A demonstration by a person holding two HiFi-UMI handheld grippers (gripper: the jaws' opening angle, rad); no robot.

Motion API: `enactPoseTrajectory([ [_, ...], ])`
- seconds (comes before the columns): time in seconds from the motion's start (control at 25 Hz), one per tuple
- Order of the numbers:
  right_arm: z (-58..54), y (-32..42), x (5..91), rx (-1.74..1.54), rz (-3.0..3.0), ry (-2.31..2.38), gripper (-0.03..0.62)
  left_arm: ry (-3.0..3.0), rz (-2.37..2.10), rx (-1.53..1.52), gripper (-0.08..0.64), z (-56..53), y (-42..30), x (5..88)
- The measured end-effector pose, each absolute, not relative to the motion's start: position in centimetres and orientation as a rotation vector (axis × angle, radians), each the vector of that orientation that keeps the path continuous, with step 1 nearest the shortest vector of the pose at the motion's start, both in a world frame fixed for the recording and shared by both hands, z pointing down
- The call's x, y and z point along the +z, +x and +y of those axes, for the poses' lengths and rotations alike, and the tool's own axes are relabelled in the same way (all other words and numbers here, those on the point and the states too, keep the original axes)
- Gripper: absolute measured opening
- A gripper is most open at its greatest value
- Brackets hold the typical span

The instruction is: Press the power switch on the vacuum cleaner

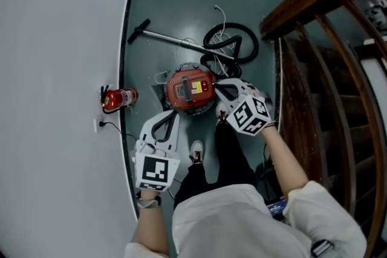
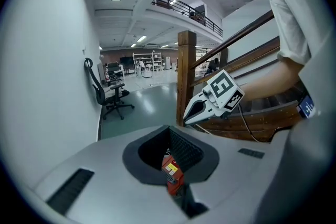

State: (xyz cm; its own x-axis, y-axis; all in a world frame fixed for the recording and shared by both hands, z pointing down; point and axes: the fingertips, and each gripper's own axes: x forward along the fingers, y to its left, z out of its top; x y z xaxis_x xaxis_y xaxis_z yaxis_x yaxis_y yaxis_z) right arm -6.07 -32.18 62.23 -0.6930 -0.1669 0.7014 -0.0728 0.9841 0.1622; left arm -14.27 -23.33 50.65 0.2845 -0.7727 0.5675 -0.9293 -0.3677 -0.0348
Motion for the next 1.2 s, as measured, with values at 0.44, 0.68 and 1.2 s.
enactPoseTrajectory([
  [0.44,-33.4,-6.1,71.8,0.011,-2.272,0.095,0.029,2.127,-1.539,0.750,0.002,-23.9,-15.0,55.0],
  [0.68,-33.5,-5.7,77.2,0.045,-2.229,0.063,0.029,2.132,-1.543,0.746,0.002,-25.5,-14.8,56.4],
  [1.2,-32.7,-5.4,85.5,0.130,-2.170,0.040,0.031,2.076,-1.519,0.747,0.002,-24.2,-14.9,61.7],
])
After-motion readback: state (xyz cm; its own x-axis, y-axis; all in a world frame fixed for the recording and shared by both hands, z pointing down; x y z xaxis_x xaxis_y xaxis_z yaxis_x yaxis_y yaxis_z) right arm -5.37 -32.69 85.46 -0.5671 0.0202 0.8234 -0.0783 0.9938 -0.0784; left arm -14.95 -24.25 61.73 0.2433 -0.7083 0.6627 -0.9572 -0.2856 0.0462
